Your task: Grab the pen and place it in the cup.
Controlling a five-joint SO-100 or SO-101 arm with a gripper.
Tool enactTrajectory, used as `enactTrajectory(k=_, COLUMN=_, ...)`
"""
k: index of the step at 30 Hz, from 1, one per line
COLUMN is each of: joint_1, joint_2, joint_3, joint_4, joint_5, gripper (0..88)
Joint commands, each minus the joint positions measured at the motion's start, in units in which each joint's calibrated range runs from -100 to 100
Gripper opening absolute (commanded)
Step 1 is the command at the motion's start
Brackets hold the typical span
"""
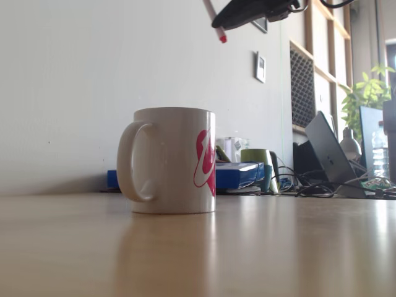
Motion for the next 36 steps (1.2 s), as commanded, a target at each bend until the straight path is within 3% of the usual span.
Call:
enactTrajectory(k=1, joint_1=-3.2, joint_2=-1.4, joint_3=4.2, joint_4=-4.6, joint_5=-0.9, gripper=1.5)
enactTrajectory(k=15, joint_1=-15.0, joint_2=-1.0, joint_3=18.0, joint_4=-17.1, joint_5=-1.0, gripper=1.5)
enactTrajectory(k=26, joint_1=-16.0, joint_2=-1.3, joint_3=34.7, joint_4=-28.8, joint_5=-1.0, gripper=1.6)
enactTrajectory(k=36, joint_1=-15.9, joint_2=-0.6, joint_3=36.9, joint_4=-29.9, joint_5=-1.6, gripper=1.7)
